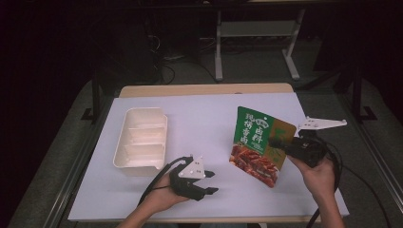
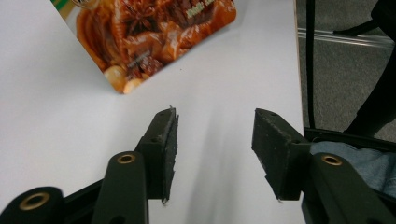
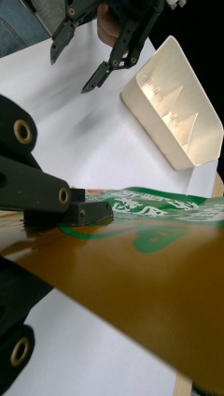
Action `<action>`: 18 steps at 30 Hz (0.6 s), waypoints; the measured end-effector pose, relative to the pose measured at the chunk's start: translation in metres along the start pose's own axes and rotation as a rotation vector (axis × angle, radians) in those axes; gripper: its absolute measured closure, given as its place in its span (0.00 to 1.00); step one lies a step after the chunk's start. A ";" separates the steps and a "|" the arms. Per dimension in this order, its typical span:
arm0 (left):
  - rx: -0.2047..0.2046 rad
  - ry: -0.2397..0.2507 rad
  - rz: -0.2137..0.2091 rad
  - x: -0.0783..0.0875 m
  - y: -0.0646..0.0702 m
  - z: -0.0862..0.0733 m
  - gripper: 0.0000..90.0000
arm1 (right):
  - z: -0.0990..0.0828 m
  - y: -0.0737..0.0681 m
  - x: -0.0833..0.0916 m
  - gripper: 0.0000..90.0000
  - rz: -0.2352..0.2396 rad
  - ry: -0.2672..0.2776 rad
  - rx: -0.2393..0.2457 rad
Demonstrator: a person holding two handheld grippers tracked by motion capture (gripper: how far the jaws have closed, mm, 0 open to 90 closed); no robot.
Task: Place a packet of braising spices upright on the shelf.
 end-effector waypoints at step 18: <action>0.002 0.029 0.001 0.017 0.018 -0.021 0.40 | 0.028 -0.013 -0.006 1.00 0.004 0.001 0.046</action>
Point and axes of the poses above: each handheld gripper's, and its own axes: x roughly backward along the jaws, z roughly out of its top, y roughly to its right, the point moved 1 cm from there along -x, roughly forward along the jaws, and after that the axes turned 7 degrees about y, right-handed, at the moved point
